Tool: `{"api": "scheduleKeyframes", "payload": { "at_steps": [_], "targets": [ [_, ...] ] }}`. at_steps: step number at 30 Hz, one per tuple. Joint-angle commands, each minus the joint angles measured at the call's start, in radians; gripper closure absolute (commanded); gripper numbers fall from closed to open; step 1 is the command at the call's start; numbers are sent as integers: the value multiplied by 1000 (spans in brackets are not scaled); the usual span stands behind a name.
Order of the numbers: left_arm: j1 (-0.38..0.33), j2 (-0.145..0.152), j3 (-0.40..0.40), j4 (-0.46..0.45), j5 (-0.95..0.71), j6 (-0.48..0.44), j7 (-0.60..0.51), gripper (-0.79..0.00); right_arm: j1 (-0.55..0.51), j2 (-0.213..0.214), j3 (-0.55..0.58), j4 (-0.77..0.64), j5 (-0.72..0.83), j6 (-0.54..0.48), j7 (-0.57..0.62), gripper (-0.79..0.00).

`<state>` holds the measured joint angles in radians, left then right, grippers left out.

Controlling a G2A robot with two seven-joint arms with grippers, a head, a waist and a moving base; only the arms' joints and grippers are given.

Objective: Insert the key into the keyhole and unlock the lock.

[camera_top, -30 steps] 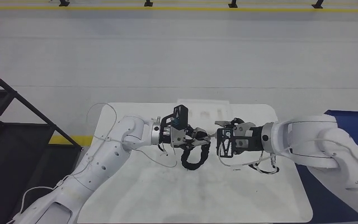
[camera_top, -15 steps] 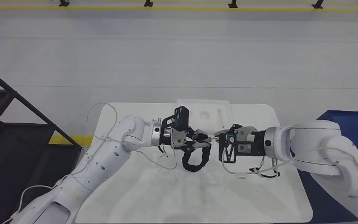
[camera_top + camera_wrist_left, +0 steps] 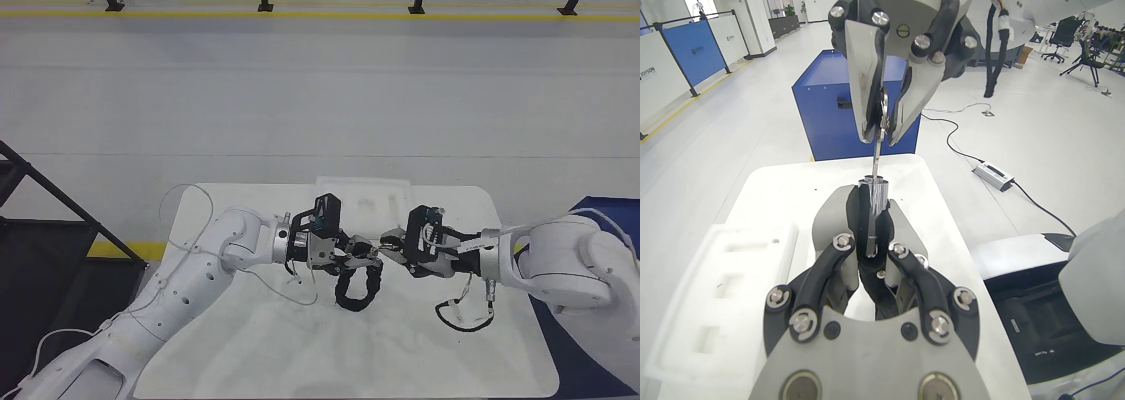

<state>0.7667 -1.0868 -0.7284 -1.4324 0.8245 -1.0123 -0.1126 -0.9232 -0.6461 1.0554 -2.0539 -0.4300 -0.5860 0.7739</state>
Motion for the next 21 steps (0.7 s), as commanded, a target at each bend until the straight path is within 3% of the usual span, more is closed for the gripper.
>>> {"api": "scheduleKeyframes", "payload": {
  "at_steps": [1, 8, 9, 10, 11, 21],
  "targets": [
    [-1, -1, 4, 3, 9, 0, 11, 0, -11, 0, 8, 7, 38, 27, 1, 0],
    [-6, -2, 16, 15, 39, 0, 45, 0, -48, 3, 33, 12, 105, 64, 31, 0],
    [-6, -2, 17, 19, 43, 0, 48, 0, -50, 3, 35, 12, 108, 65, 35, -74],
    [-7, -2, 17, 22, 48, 0, 50, 0, -53, 3, 36, 13, 110, 68, 42, -376],
    [-8, -2, 17, 27, 52, 0, 52, 0, -54, 3, 38, 12, 111, 71, 48, -785],
    [7, -2, 1, 85, 141, 29, 34, 0, -72, 3, 65, 15, 109, 67, 79, -785]
  ]
}}
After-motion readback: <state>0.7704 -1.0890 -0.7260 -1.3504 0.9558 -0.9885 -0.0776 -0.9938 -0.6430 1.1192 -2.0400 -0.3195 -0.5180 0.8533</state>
